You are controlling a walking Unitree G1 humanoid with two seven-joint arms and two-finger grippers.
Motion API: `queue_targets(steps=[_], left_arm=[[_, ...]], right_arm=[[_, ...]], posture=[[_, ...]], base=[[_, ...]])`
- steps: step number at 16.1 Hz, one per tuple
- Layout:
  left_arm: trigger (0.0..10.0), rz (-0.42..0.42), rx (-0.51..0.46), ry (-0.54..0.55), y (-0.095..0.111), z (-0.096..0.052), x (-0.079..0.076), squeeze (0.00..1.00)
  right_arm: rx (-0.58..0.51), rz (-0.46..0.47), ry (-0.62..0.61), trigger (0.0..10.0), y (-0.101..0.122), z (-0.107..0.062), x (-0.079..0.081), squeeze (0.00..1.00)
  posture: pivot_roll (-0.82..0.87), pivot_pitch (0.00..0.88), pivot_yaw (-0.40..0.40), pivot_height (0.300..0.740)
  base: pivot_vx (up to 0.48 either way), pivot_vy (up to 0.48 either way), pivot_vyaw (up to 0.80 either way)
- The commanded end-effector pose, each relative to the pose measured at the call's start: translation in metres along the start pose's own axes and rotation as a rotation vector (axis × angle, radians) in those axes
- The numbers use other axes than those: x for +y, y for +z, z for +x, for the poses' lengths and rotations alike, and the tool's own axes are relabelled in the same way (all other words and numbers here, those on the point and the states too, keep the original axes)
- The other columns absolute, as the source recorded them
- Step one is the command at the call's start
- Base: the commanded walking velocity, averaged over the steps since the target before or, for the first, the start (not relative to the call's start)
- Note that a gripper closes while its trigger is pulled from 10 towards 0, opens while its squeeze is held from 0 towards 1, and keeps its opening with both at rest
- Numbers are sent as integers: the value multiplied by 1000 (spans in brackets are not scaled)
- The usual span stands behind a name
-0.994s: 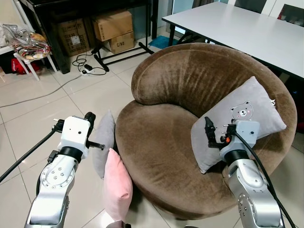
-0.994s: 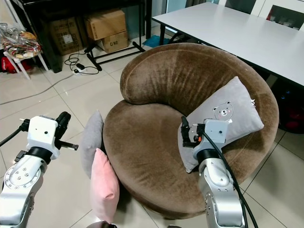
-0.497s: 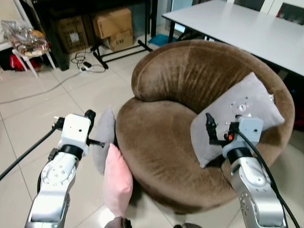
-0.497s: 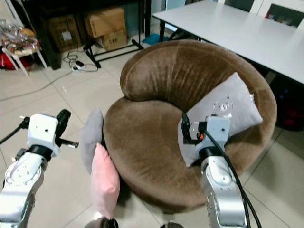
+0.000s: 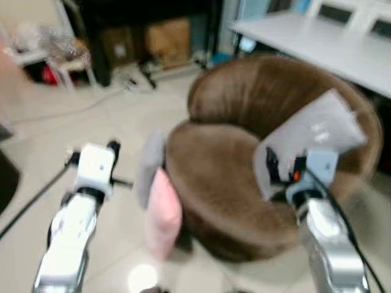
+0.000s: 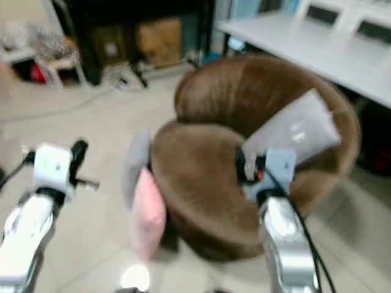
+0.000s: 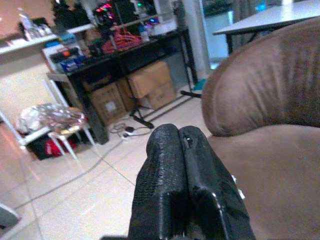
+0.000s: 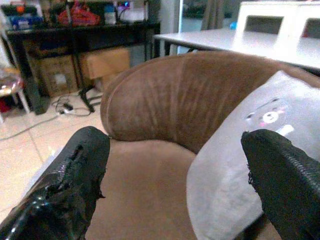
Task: Move the pillow to the sofa from floor
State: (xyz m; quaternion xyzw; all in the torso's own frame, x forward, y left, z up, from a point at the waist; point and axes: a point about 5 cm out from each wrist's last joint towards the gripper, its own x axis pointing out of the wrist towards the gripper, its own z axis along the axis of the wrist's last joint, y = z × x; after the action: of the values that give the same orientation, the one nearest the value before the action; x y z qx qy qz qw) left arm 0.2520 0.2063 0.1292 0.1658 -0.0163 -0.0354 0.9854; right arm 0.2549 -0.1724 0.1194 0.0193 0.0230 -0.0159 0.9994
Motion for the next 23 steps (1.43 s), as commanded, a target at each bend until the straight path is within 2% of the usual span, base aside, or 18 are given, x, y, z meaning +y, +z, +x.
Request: queue_targets(steps=[1, 2, 3, 4, 6, 7, 8, 9, 11, 14, 23], left_arm=[[10000, -2, -9, -1, 2, 1, -2, 0], [10000, -5, -11, 3, 2, 1, -2, 0], [10000, -15, -17, 8, 2, 1, -2, 0], [10000, -14, -17, 8, 2, 1, -2, 0], [10000, -22, -17, 18, 2, 1, -2, 0], [10000, -26, -16, 19, 2, 1, -2, 0], [10000, -30, -14, 22, 2, 2, -1, 0], [10000, -32, -16, 22, 2, 3, -1, 0], [10000, -33, -20, 18, 3, 4, -2, 0], [10000, -33, -20, 13, 3, 4, -3, 0], [10000, -25, -14, 20, 1, 3, 0, 0]], right_arm=[[-7, 27, -24, 10000, 4, 0, -6, 1000], [-11, 32, -44, 10000, 6, 1, -8, 1000], [-11, -29, -37, 10000, 7, 2, -8, 1000], [-11, -53, -40, 10000, 7, 2, -8, 1000], [-65, -29, -24, 10000, 9, 0, -6, 1000], [-76, -55, -22, 10000, 10, -1, -7, 1000], [-61, -30, -32, 10000, 9, -1, -8, 1000], [-55, -44, -37, 10000, 8, -1, -9, 1000], [-21, -22, -53, 10000, 5, -2, -10, 1000], [-21, 4, -6, 10000, 3, -2, -3, 1000], [6, -3, -8, 10000, -1, -1, -2, 1000]], posture=[[-72, 0, -7, 740], [-74, 0, -8, 740], [-75, 0, -7, 740], [-75, 0, -7, 740], [-75, 0, -7, 740], [-79, 0, -9, 740], [-81, 0, -7, 740], [-81, 0, -7, 740], [-80, 0, -6, 740], [-76, 0, -8, 740], [-69, 0, -18, 740]], base=[[0, 0, 0], [0, 0, 0], [0, 0, 0], [0, 0, 0], [0, 0, 0], [0, 0, 0], [0, 0, 0], [0, 0, 0], [0, 334, 0], [0, 399, 0], [0, 405, 0]])
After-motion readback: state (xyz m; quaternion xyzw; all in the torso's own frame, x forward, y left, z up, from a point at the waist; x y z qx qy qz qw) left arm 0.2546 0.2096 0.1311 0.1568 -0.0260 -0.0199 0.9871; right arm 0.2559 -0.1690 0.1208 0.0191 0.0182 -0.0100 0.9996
